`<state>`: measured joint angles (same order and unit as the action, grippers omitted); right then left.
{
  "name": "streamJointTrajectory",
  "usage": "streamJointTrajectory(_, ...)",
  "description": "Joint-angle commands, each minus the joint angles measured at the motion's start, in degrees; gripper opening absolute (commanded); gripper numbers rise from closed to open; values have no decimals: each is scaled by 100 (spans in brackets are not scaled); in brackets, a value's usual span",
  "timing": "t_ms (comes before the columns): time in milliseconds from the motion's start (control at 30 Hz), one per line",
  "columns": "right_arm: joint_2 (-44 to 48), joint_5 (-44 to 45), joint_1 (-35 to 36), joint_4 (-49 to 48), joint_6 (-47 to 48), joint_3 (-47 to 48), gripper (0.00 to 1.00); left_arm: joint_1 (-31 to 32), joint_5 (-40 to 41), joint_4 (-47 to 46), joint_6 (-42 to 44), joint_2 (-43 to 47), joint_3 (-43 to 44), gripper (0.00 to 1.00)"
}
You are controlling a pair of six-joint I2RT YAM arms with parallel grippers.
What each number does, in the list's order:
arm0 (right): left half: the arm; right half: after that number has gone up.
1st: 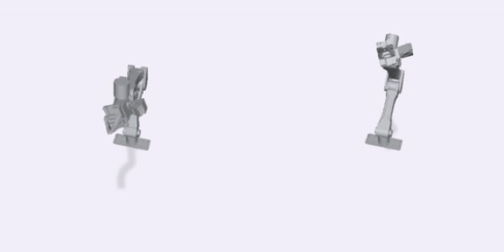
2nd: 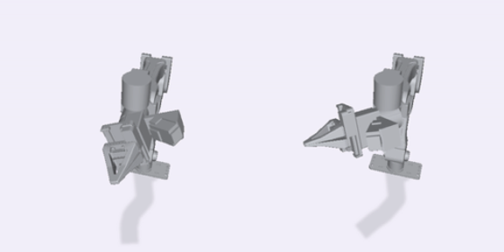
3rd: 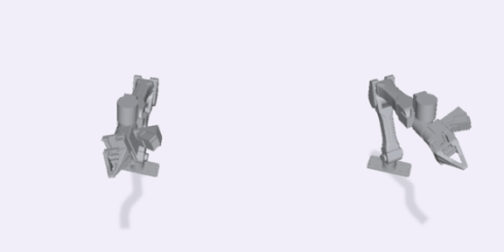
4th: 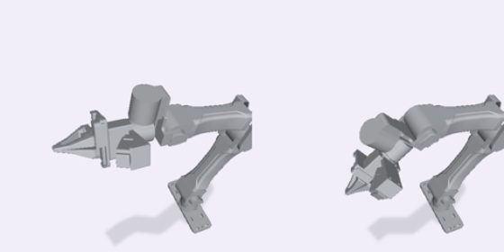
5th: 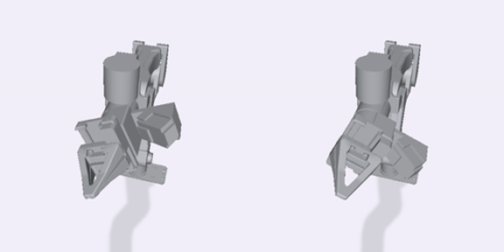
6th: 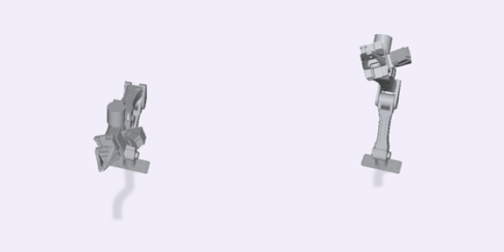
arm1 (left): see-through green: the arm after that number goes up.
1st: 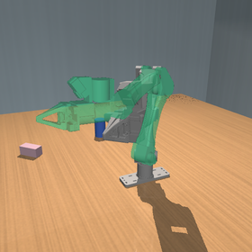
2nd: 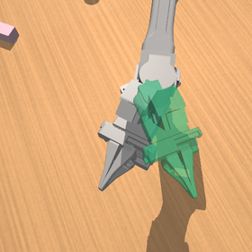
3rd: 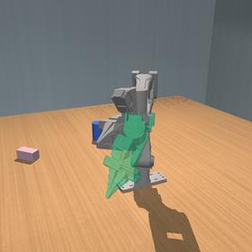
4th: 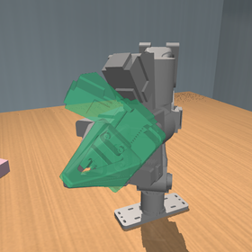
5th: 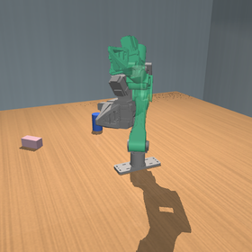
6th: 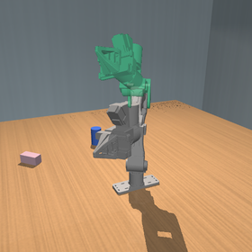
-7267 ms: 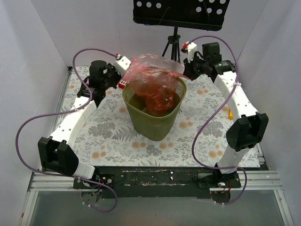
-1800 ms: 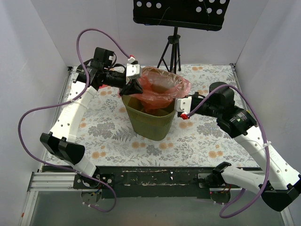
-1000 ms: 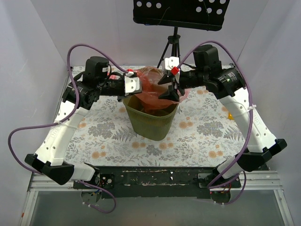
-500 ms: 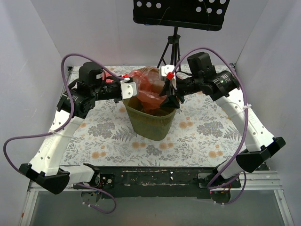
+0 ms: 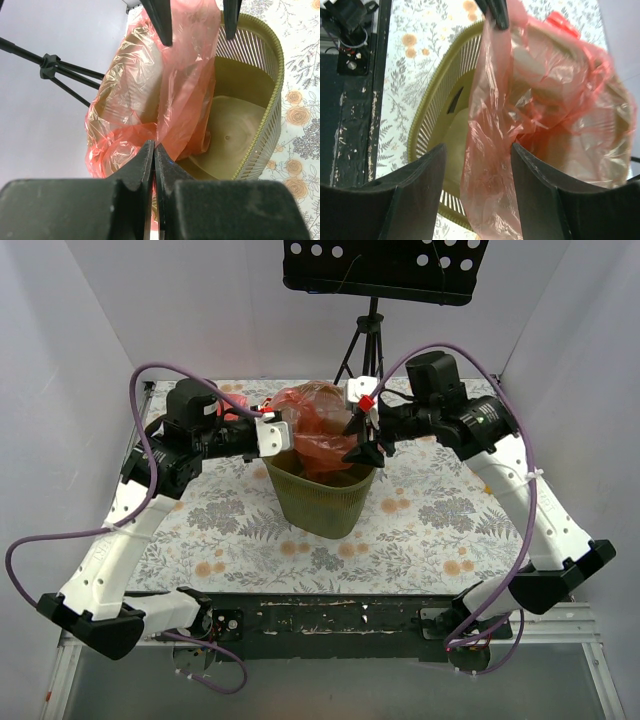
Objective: Put the trash bags into the trash bin
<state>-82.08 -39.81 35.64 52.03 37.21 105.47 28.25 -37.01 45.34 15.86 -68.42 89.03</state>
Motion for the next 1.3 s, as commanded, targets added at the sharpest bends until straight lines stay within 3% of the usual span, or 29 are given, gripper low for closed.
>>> streamJointTrajectory(0, -123, 184, -22, -281, 93, -237, 63, 14, 63, -166, 110, 277, -79, 0)
streamJointTrajectory(400, -246, 289, -39, -378, -56, 97, 63, 40, 115, -394, 146, 584, -377, 0)
streamJointTrajectory(500, -422, 202, -48, -45, 128, 70, 59, 40, 212, -553, 172, 716, -580, 0)
streamJointTrajectory(567, -510, 132, -57, 157, 155, 96, 49, 40, 317, -553, 216, 760, -668, 0)
streamJointTrajectory(700, -484, 149, -66, 413, 304, 272, 16, 40, 528, -421, 382, 918, -730, 0)
streamJointTrajectory(767, -274, 254, -66, 335, 418, 246, 4, 40, 616, -307, 462, 997, -738, 0)
streamJointTrajectory(867, 410, 369, -57, -25, 462, -227, 1, 49, 652, -70, 541, 1120, -747, 0)
streamJointTrajectory(1133, 1870, 386, 259, -973, 50, -2802, 1, 49, 204, 361, -91, 1682, -1467, 0)
streamJointTrajectory(1267, 2065, 430, 303, -1213, -56, -3111, 1, 49, 318, 493, -127, 1859, -1626, 0)
